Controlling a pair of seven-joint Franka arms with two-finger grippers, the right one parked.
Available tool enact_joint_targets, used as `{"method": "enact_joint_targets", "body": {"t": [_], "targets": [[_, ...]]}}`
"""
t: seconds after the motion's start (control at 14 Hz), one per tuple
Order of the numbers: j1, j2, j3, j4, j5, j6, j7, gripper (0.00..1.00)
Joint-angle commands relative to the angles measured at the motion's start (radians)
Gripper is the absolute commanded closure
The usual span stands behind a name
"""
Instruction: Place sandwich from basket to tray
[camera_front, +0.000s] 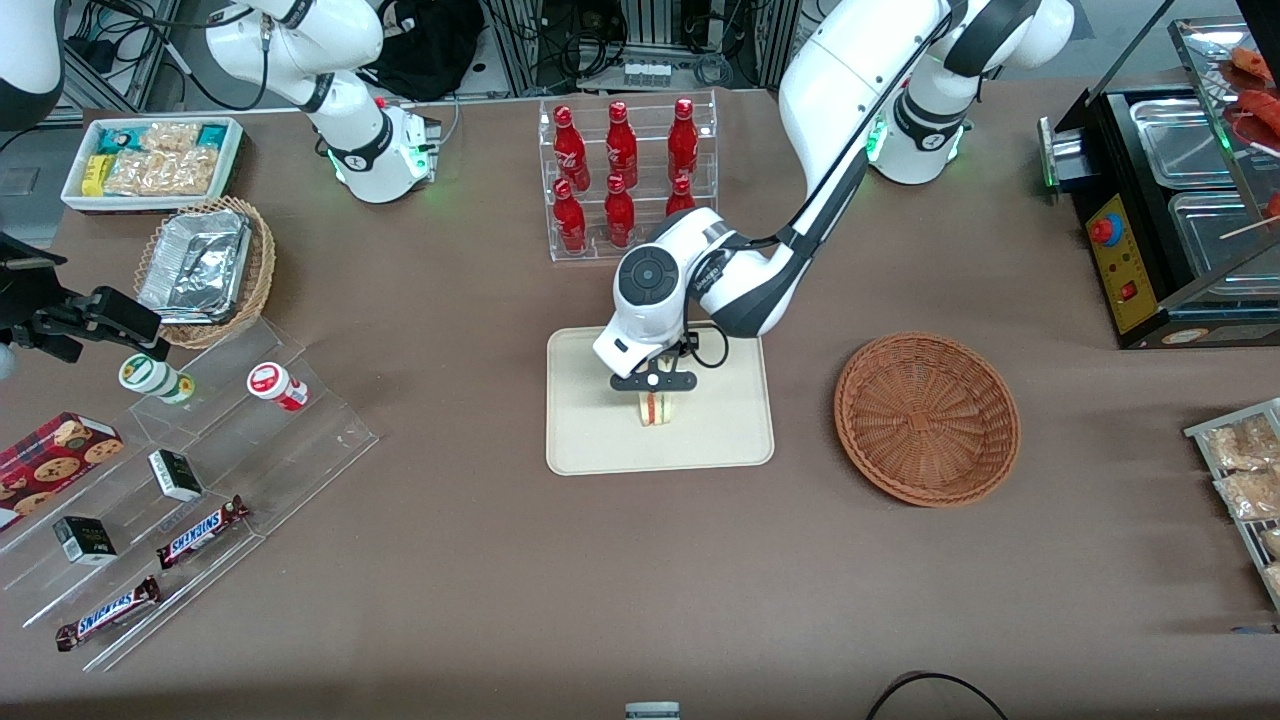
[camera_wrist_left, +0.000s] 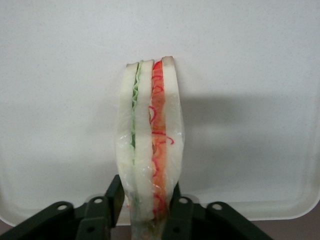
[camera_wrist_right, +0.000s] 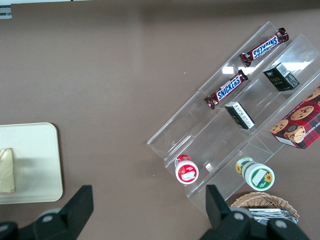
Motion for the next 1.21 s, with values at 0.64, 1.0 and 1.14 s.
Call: {"method": "enact_joint_targets", "body": {"t": [0.64,1.0,1.14], "targets": [[0.221,-0.397,0.026,0.006,0.020,-0.372,-0.084,0.00],[0.426,-0.533,0.024,0.006,0.017,-0.574,0.196,0.00],[0.491,-0.581,0.024,0.005,0.017,-0.653,0.328,0.00]]}}
